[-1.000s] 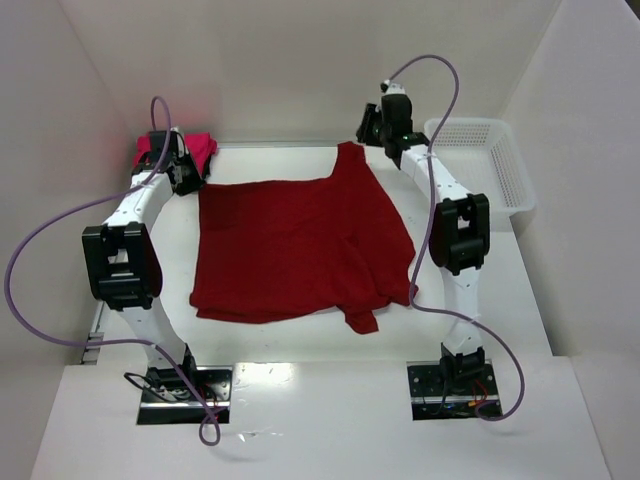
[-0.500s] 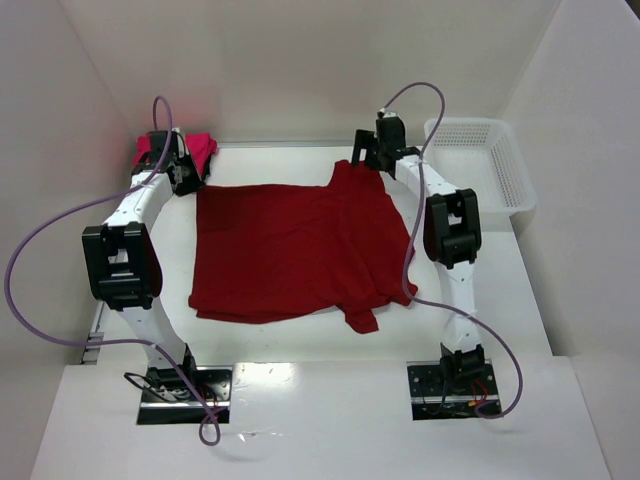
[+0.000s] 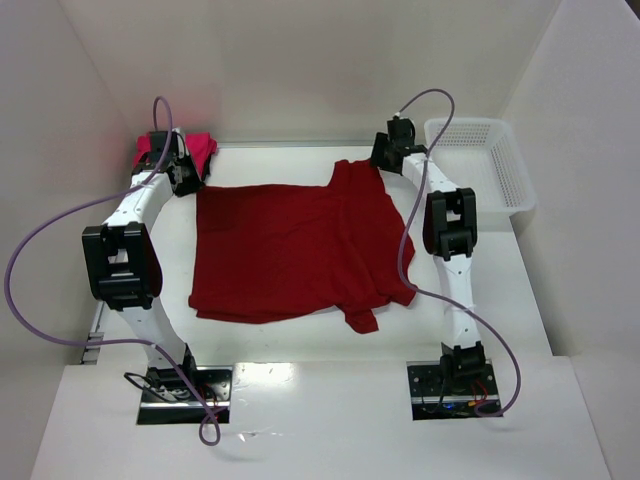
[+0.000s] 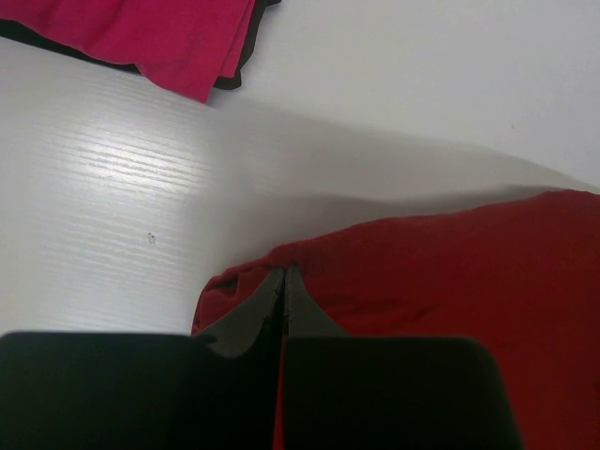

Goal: Fold and stack the t-shirts

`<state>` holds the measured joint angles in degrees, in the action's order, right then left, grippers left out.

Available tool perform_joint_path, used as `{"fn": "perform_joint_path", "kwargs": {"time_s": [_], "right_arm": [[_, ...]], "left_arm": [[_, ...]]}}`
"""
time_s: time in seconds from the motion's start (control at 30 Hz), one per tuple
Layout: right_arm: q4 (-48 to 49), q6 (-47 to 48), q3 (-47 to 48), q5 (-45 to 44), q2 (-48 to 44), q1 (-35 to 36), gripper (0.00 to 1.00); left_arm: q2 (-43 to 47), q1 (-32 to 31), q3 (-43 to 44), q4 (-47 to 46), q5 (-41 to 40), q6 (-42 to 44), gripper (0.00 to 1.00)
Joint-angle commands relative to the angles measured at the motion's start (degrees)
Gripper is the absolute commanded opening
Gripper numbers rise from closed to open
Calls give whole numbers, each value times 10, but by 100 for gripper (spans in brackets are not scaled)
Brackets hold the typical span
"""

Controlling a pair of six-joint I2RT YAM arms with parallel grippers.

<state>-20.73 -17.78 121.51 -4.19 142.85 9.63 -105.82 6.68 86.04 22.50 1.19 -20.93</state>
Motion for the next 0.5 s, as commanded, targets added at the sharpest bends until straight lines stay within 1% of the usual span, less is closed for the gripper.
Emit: {"fn": "perform_joint_path", "kwargs": {"time_s": [0.0, 0.03, 0.13, 0.23, 0.37, 0.43, 0.47], "right_arm": [[-13, -5, 63, 16, 29, -2, 63], [-25, -5, 86, 27, 48, -2, 57], [-31, -5, 92, 54, 56, -2, 54], [-31, -5, 98, 66, 61, -2, 54], [-31, -5, 118, 73, 74, -2, 57], [-36, -5, 125, 73, 82, -2, 57], [-36, -5, 134, 73, 87, -2, 54]], "left_arm": [[15, 4, 19, -7, 2, 13, 0], [15, 4, 25, -7, 2, 13, 0], [15, 4, 25, -7, 2, 13, 0], [15, 4, 25, -7, 7, 13, 0], [10, 4, 25, -7, 7, 13, 0], [10, 4, 25, -7, 7, 13, 0], [10, 4, 30, -7, 13, 13, 0]]}}
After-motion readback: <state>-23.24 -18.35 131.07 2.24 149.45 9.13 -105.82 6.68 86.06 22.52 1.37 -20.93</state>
